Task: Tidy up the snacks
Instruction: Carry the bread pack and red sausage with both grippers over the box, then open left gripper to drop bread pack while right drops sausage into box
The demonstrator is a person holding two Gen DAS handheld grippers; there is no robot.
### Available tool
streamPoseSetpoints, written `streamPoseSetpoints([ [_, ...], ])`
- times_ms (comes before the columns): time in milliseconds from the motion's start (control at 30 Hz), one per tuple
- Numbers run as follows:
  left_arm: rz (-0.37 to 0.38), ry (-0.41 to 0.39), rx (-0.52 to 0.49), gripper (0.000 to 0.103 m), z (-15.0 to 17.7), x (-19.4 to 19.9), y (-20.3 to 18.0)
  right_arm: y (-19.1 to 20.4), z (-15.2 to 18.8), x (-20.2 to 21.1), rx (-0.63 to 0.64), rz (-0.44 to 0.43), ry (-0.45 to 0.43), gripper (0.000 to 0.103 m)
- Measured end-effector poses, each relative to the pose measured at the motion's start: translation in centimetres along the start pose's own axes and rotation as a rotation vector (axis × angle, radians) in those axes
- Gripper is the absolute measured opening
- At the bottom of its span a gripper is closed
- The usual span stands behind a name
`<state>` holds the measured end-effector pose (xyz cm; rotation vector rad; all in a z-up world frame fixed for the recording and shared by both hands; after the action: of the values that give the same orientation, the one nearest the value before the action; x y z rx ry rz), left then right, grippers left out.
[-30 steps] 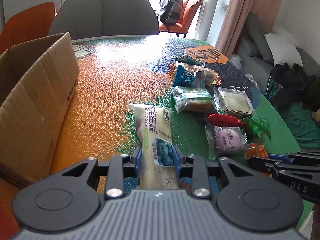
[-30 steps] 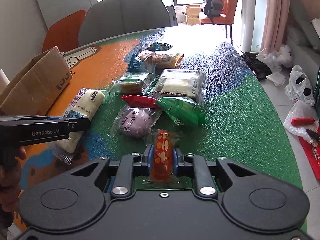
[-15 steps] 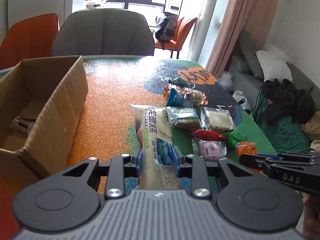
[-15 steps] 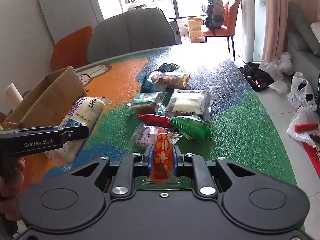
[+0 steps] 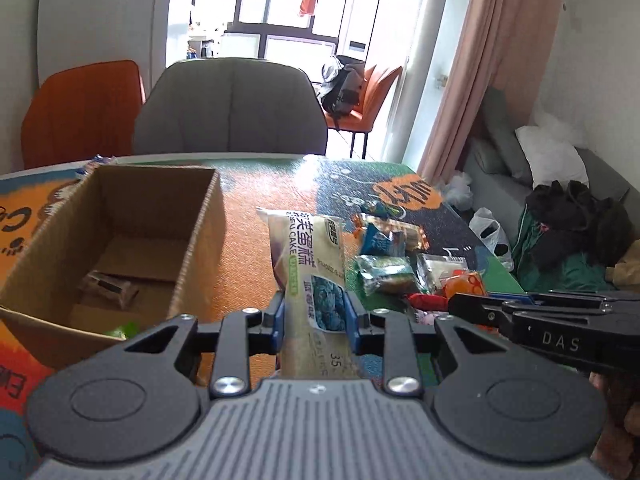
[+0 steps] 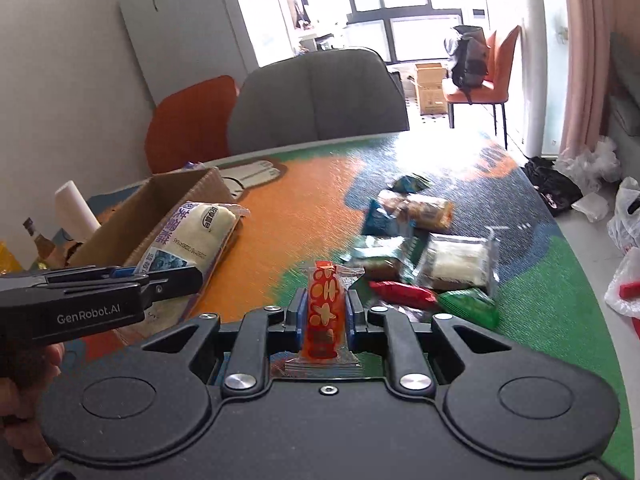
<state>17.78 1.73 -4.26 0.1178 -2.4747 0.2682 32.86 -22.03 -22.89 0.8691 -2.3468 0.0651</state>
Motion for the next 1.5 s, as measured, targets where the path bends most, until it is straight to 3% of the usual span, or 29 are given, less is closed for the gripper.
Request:
streamPoseSetpoints([
  [467, -0.074, -0.064, 0.040, 0.029, -2.7, 3.0, 5.9, 5.8, -2.5, -1.5, 0.053, -0.079, -0.020, 0.017],
  [900, -0.151, -0.068, 0.047, 0.029, -3.9, 3.1, 11.1, 9.9, -3.8, -4.2, 0.083, -0.123, -0.011, 0.017],
  [1500, -0.185, -0.005, 0.048, 0.029, -4.9, -1.5, 15.9, 12.8, -6.0, -8.2, 0.092, -0.156, -0.005, 0.017],
])
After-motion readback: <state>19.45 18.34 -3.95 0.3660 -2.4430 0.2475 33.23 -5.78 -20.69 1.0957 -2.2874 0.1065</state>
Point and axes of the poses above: each gripper's, at about its wrist camera, not at the fingertips, and x roughly against the way its jaws point, y to its left, z to its underside, the point moved 8 cm from there along -x, roughly the way its jaws point, and after that the axes turned 1 degree about x, right-handed, at the moved point
